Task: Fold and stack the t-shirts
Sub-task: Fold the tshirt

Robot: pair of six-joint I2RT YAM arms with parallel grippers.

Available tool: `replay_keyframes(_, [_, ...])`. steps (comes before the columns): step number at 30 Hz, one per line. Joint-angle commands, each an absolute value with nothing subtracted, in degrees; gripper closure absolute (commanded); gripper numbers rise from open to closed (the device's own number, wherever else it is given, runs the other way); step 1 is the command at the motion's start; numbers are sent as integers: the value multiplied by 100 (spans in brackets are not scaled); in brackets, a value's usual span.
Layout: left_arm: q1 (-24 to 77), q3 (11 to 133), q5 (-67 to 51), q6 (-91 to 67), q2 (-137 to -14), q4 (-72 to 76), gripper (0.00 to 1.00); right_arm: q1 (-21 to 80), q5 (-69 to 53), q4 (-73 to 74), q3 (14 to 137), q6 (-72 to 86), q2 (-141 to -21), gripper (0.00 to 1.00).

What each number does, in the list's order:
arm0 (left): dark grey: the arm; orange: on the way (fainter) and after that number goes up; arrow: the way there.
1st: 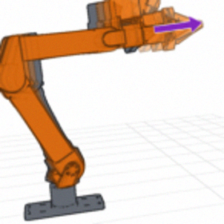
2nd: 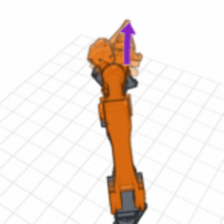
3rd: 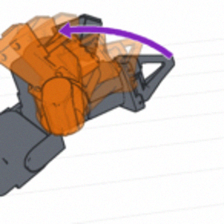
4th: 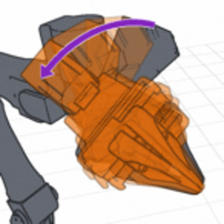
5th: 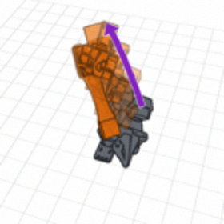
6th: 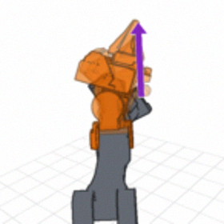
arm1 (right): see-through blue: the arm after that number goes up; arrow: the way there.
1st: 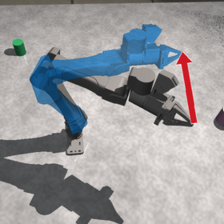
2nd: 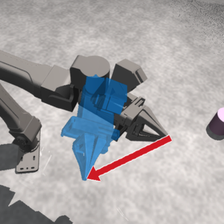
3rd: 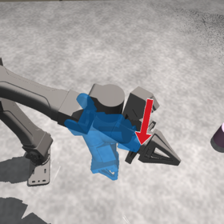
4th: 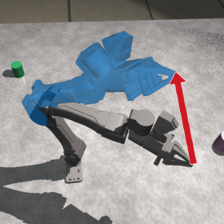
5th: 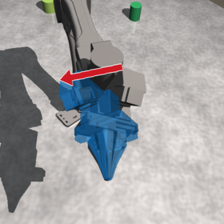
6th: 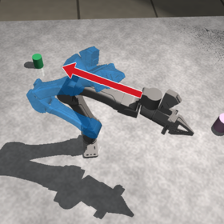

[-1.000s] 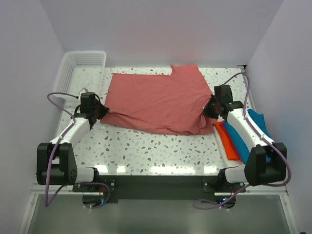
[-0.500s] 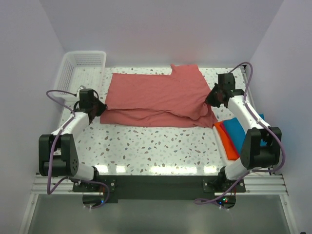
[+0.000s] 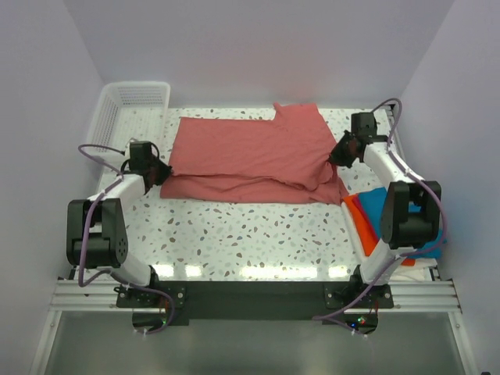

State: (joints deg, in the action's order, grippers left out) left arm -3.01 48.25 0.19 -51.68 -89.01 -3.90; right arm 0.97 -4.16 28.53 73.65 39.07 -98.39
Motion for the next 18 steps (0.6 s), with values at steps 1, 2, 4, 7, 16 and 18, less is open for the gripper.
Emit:
replay_keyframes(1, [-369,5264,26,-5142,-9201,158,100,18,-615,2733,8049,3929,-10176,100])
replay_keyframes(2, [-378,5343,26,-5116,-9280,184,100,18,-667,2768,8312,3894,-10387,100])
replay_keyframes(4, [-387,5422,26,-5080,-9482,237,100,17,-720,2856,8551,3867,-10599,100])
replay_keyframes(7, [-387,5475,-158,-5054,-9676,351,77,17,-782,2997,9033,3806,-10968,92])
replay_keyframes(16, [-404,5405,-325,-4940,-9344,387,28,18,-668,3243,9316,3498,-10961,23])
replay_keyframes(18, [-396,5362,-351,-4939,-9203,378,27,26,-598,3348,9273,3410,-10838,22])
